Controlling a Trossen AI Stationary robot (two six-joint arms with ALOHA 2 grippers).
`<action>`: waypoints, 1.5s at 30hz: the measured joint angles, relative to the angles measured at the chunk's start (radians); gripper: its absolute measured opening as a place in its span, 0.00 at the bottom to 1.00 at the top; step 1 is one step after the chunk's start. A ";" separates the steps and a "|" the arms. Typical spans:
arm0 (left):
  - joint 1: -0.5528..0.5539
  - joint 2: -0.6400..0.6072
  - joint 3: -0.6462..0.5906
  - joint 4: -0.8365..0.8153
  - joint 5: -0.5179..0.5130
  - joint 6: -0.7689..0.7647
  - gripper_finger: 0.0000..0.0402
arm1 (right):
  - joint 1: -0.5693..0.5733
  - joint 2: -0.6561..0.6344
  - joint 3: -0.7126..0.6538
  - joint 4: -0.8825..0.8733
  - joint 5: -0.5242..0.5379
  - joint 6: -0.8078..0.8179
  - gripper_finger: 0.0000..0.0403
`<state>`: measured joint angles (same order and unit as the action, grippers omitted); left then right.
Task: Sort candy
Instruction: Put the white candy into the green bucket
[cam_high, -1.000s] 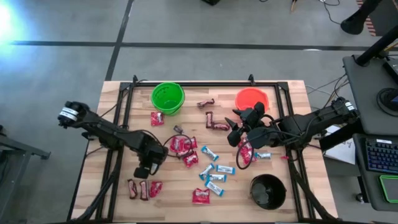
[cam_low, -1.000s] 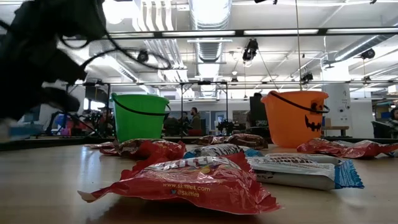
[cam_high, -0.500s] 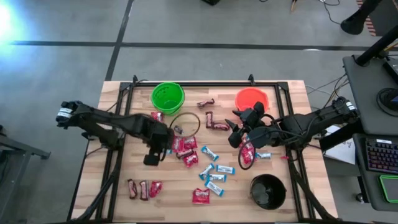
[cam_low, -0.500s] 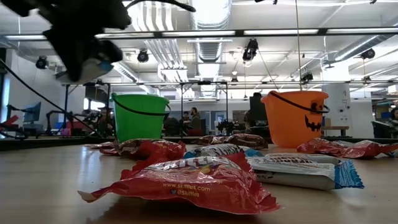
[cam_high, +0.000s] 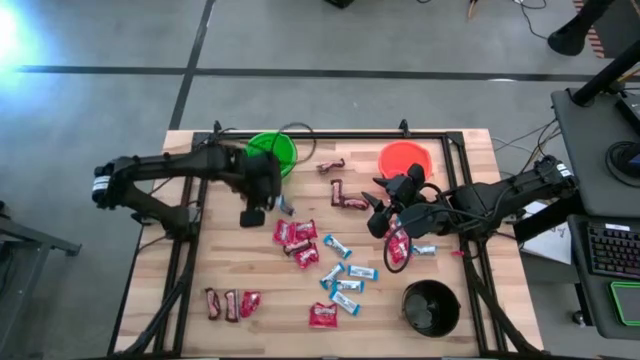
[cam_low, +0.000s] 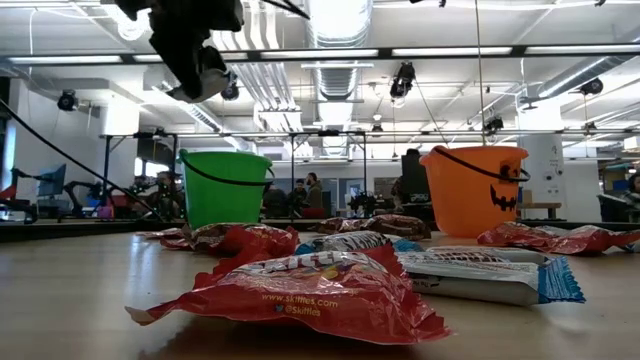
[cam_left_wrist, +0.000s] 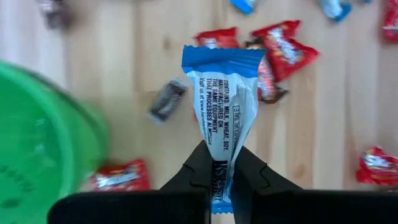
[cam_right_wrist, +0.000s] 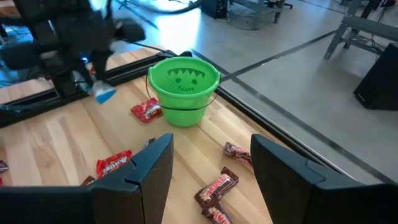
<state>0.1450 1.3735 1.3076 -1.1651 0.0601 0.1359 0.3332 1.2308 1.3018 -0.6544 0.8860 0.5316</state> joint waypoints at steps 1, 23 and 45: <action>0.023 0.000 0.009 -0.008 0.000 0.014 0.00 | 0.000 0.000 0.000 0.000 -0.002 -0.001 0.50; 0.449 0.063 0.038 0.070 0.001 0.204 0.00 | 0.000 0.000 0.000 0.000 -0.005 -0.011 0.50; 0.500 0.166 0.193 0.057 0.009 0.238 0.20 | 0.000 0.000 0.000 -0.001 -0.004 -0.010 0.50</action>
<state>0.6453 1.5398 1.5004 -1.1085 0.0691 0.3735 0.3332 1.2308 1.3018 -0.6554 0.8818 0.5216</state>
